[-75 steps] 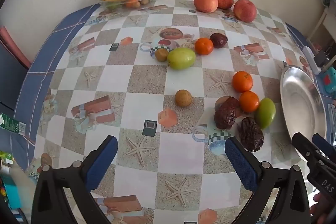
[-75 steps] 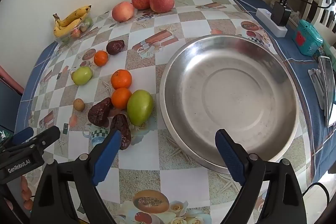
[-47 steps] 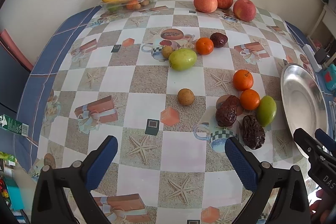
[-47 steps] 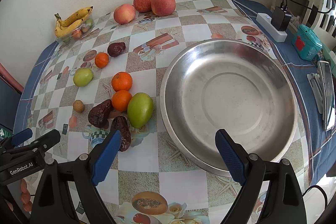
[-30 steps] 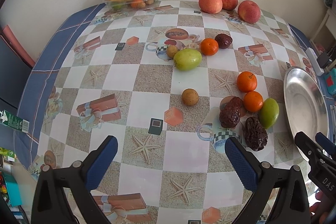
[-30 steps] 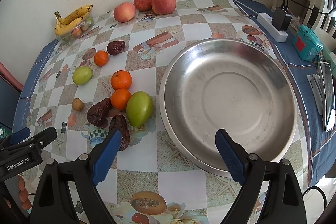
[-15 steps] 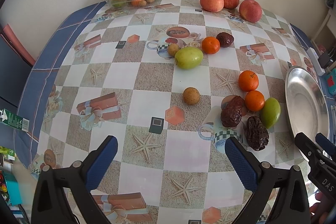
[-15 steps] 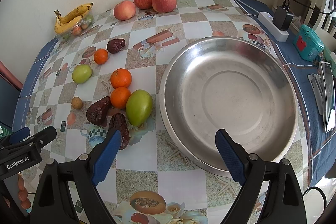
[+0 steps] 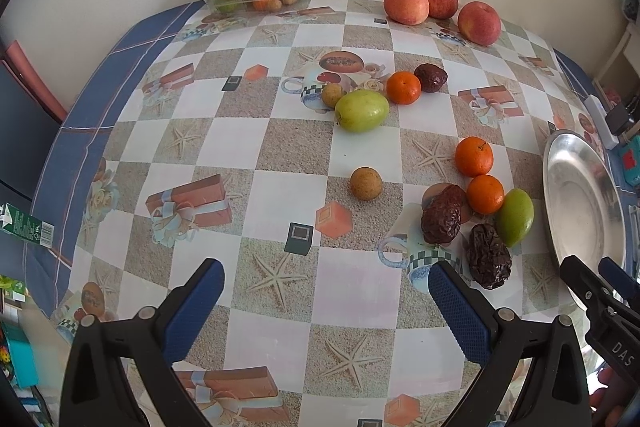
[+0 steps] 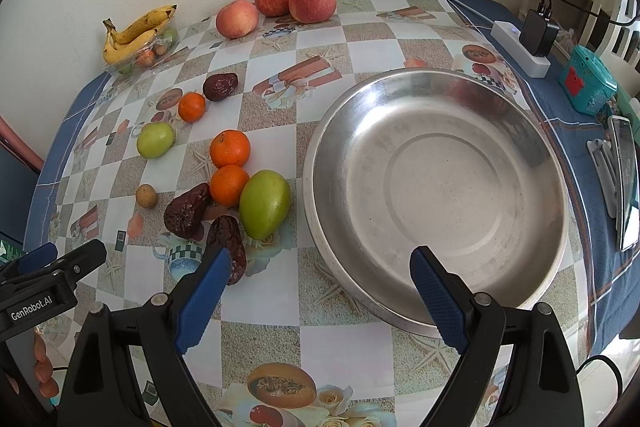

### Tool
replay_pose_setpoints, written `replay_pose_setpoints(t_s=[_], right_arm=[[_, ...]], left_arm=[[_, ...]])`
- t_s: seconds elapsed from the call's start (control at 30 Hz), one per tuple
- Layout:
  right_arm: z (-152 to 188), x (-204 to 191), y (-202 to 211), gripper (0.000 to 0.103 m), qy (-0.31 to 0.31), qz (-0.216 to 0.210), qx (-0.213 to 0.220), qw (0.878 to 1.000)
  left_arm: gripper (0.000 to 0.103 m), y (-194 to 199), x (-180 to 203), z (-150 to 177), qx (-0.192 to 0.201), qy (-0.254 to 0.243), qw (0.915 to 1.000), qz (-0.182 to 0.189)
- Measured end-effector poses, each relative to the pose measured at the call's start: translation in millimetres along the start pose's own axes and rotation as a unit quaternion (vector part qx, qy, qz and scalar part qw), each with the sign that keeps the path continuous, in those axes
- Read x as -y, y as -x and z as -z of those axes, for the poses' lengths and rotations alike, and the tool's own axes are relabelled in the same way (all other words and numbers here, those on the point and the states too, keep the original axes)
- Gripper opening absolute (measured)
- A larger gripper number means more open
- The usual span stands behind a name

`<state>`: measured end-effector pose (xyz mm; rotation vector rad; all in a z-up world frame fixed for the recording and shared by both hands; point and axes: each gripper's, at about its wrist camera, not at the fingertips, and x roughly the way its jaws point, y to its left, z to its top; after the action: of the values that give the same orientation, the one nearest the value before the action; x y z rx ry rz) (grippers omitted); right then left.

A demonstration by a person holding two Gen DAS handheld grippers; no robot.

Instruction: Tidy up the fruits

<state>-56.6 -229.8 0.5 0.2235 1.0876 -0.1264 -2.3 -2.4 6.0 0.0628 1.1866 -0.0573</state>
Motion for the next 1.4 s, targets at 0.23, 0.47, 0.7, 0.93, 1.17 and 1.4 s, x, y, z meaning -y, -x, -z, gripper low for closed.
replay_pose_setpoints(t_s=[0.23,0.47,0.7,0.93,1.17,1.4], right_arm=[[0.5,0.1,-0.2,0.091,0.0,0.0,0.0,1.0],[0.7,0.5,-0.3,0.091,-0.001,0.0,0.0,1.0],[1.1,-0.6,-1.1,0.091,-0.001,-0.002,-0.002,1.0],[-4.8,-1.4,-3.2,0.091,-0.012,-0.045,0.002,0.999],[-18.0,-15.2,-2.7,0.091,0.001,-0.063,0.03,0.998],[-34.1,-26.6,-11.2,0.091,0.015,-0.06,0.026,0.998]], left_arm=[[0.103,0.1,-0.6,-0.1,0.0,-0.002,1.0,0.0],[0.103,1.0,-1.4,-0.2,0.002,-0.001,1.0,0.009],[0.103,4.7,2.8,-3.4,0.015,-0.008,0.9997,0.019],[0.103,13.4,-4.0,-22.3,0.049,0.03,0.9978,0.032],[0.103,14.7,10.8,-46.7,0.085,0.043,0.9946,0.041],[0.103,-0.6,8.7,-61.0,0.051,0.081,0.994,0.053]])
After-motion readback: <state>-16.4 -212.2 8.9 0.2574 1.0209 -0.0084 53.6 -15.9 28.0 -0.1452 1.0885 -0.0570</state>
